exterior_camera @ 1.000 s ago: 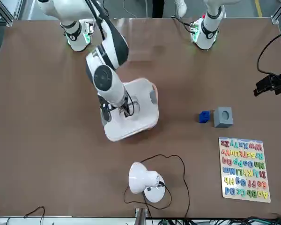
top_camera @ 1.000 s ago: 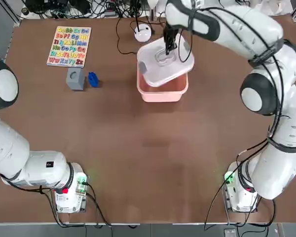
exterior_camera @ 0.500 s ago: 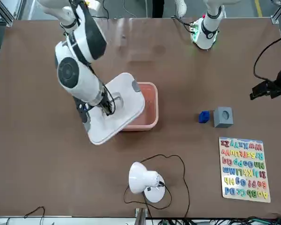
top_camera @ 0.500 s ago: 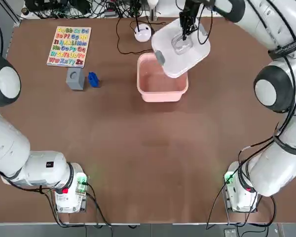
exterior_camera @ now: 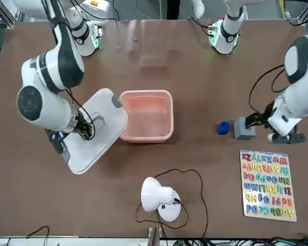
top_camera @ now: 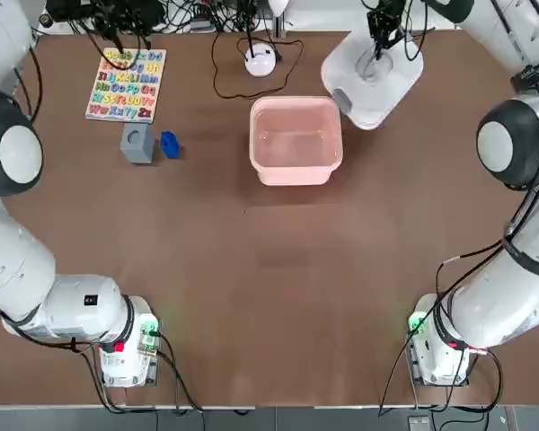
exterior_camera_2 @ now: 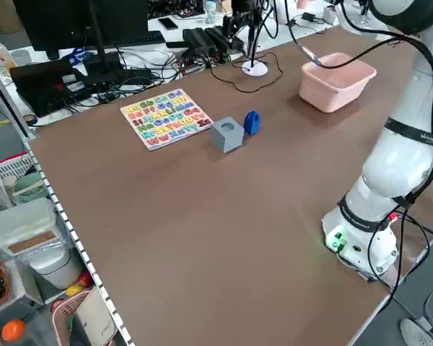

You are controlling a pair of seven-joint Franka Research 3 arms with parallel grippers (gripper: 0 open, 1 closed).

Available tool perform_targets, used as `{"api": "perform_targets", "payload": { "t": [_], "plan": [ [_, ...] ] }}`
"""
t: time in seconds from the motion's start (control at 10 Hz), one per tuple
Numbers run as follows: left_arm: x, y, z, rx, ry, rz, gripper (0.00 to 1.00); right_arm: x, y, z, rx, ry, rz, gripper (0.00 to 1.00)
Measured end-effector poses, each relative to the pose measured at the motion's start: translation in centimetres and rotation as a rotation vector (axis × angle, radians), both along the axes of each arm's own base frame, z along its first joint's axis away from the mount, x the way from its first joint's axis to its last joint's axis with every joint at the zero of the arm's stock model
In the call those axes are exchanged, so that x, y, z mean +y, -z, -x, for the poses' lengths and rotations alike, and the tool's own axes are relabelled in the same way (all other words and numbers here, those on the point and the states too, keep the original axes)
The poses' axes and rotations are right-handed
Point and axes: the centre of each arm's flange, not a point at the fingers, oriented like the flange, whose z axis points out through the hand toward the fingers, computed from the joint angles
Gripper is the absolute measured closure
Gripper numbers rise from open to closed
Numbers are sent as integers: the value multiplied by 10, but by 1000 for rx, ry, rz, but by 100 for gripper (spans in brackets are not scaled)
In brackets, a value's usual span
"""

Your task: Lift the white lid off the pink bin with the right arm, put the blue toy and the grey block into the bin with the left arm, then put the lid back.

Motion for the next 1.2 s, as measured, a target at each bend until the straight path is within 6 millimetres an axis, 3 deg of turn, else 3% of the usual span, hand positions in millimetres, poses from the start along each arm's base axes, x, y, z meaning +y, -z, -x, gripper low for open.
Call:
{"api": "perform_targets", "payload": {
  "t": [0.1, 0.4, 0.8, 1.0, 1.2],
  "plan": [
    [-6, 25, 7, -41, 12, -13, 0, -10, 1, -2, -4, -40, 21, 92],
    [-25, 113, 51, -85, 88, -57, 0, -12, 2, -2, -8, -159, 36, 92],
    [-21, 195, 107, -60, 140, -72, 4, -28, 3, -6, -4, -225, 32, 92],
    [-20, 217, 115, -40, 142, -66, 7, -39, 3, -8, 0, -228, 29, 92],
    [-21, 232, 114, -41, 143, -58, 26, -39, 3, -8, 2, -229, 29, 92]
  ]
}}
